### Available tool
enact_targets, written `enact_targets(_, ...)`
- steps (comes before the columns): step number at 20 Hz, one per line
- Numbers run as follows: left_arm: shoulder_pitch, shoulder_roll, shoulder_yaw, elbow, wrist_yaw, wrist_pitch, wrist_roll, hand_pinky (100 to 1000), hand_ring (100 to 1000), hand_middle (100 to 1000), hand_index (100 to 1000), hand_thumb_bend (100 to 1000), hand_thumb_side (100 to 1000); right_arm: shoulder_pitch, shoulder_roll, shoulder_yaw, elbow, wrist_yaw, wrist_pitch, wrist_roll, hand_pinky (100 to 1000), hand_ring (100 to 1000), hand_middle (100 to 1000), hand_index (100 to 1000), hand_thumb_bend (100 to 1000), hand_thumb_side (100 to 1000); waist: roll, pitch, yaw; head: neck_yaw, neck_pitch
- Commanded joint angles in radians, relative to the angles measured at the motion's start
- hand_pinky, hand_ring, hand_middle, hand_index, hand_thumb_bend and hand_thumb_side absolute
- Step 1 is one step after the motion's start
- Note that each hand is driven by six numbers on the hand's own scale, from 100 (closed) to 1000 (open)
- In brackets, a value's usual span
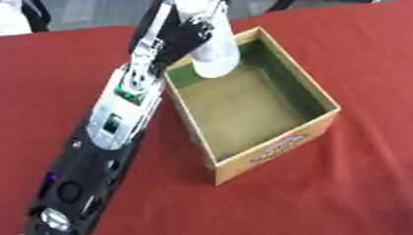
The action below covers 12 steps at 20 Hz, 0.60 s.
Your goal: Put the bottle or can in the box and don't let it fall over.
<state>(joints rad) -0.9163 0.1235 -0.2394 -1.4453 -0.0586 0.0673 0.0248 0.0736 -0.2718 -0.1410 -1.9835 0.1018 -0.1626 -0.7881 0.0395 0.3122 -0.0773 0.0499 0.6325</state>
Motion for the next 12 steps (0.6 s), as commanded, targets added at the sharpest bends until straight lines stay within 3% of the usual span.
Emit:
enact_targets(1, -0.022, -0.021, 0.005, 0.011, -0.048, -0.016, 0.025, 979, 1000, 300, 122, 100, 570, -0.01, -0.025, -0.003, -0.016, 0.008, 0.005, -0.007, 655, 816, 815, 805, 100, 784, -0.002, -0.012, -0.007, 0.012, 0.0)
enact_targets(8, -0.02, -0.061, 0.006, 0.085, -0.133, -0.044, 0.071, 978, 1000, 306, 125, 100, 569, -0.022, -0.029, -0.001, -0.016, 0.007, 0.034, -0.024, 731, 879, 824, 807, 100, 812, 0.001, -0.006, -0.015, 0.078, 0.003)
enact_targets(9, -0.02, -0.065, 0.004, 0.096, -0.14, -0.049, 0.075, 976, 1000, 308, 128, 100, 505, -0.022, -0.029, -0.001, -0.016, 0.009, 0.039, -0.029, 735, 887, 825, 806, 100, 827, 0.0, -0.006, -0.015, 0.084, 0.004)
enact_targets(10, -0.021, -0.066, -0.002, 0.107, -0.148, -0.054, 0.074, 973, 1000, 314, 130, 100, 566, -0.02, -0.028, -0.002, -0.016, 0.01, 0.042, -0.036, 742, 897, 823, 804, 100, 824, 0.0, -0.008, -0.014, 0.089, 0.006)
enact_targets(12, -0.023, -0.067, -0.014, 0.128, -0.162, -0.067, 0.065, 982, 1000, 336, 141, 100, 565, -0.017, -0.024, -0.004, -0.016, -0.002, 0.058, -0.058, 749, 907, 818, 791, 100, 844, -0.002, -0.012, -0.011, 0.095, 0.012)
